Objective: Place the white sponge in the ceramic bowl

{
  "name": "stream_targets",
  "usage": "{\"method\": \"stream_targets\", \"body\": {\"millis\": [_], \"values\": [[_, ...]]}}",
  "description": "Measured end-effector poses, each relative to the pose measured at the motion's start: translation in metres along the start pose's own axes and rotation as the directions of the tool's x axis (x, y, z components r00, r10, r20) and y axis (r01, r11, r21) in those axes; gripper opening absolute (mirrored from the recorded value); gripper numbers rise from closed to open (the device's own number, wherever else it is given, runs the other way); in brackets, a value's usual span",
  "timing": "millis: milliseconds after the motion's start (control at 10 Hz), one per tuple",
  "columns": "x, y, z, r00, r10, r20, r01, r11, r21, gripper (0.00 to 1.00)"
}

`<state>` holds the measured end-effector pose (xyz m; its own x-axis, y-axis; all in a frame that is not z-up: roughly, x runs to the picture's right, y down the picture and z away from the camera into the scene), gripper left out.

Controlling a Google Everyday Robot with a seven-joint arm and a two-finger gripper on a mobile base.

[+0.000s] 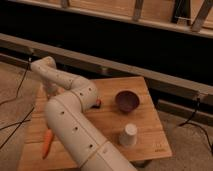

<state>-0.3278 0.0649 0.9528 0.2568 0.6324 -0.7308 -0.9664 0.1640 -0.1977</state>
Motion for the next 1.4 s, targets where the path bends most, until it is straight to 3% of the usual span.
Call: {"method": "stream_targets", "body": {"millis": [200, 300, 600, 800, 1000, 1400], "values": [[0.0, -0.009, -0.014, 1.0, 0.008, 0.004, -0.008, 1.0, 0.004, 0.04], [0.002, -0.016, -0.022, 1.0, 0.011, 0.003, -0.011, 1.0, 0.014, 0.0], [0.011, -0.054, -0.054, 0.999, 0.045, 0.016, -0.046, 0.998, 0.045, 0.0], [0.019, -0.08, -0.076, 0.996, 0.077, 0.045, -0.079, 0.996, 0.043, 0.0], [0.038, -0.122, -0.099, 0.987, 0.141, 0.079, -0.145, 0.989, 0.039, 0.0], [0.083, -0.19, -0.114, 0.959, 0.261, 0.109, -0.265, 0.964, 0.025, 0.0]]}}
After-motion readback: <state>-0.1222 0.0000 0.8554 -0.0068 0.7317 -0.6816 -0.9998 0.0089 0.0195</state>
